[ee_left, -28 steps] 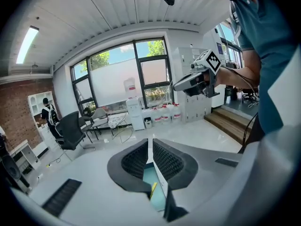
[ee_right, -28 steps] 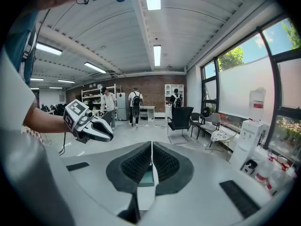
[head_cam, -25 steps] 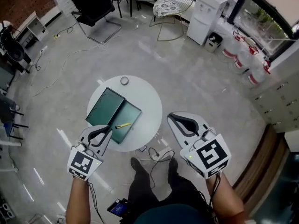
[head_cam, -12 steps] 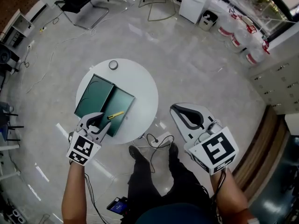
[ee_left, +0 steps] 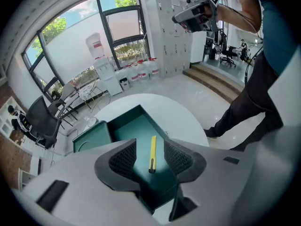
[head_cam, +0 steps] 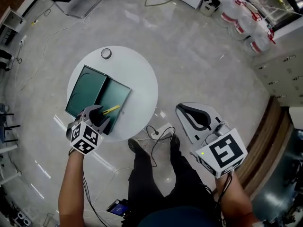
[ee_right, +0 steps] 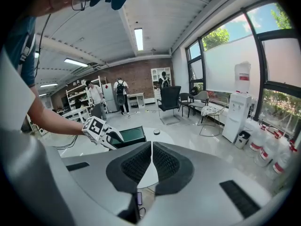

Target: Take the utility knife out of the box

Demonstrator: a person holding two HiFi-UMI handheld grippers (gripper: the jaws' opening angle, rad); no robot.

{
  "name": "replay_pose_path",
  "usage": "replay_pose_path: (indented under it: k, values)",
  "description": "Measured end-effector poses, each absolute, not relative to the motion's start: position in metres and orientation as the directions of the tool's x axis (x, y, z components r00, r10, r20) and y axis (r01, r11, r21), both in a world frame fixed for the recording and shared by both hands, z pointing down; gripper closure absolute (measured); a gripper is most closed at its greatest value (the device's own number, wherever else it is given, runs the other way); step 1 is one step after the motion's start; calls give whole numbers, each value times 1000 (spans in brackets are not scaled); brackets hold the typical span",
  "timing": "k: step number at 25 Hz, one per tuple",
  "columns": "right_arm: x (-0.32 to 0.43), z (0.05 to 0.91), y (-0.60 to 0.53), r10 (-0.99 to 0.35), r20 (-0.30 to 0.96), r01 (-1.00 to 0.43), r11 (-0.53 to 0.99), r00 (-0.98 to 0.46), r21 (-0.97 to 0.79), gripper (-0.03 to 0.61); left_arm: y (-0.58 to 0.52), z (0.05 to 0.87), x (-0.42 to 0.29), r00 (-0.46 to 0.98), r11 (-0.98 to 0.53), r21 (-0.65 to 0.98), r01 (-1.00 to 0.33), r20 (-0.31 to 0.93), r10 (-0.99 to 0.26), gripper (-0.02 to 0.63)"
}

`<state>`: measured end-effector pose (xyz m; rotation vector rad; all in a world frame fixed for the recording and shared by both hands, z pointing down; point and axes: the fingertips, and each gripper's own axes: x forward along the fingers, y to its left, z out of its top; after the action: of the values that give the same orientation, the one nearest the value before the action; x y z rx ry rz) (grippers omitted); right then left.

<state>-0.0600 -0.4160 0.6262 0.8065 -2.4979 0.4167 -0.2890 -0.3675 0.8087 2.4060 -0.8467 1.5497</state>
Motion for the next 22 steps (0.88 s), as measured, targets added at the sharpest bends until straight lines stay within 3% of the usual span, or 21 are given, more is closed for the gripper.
replay_pose_path:
  k: [18, 22]
  values:
    - [-52, 712, -440, -435, 583, -636, 748, -686, -191, 540, -388, 921, -305, 85, -931, -167, -325, 975, -204, 434]
    - [-50, 721, -444, -433, 592, -643, 740, -679, -196, 540, -389, 931, -312, 11, -947, -148, -287, 987, -158, 488]
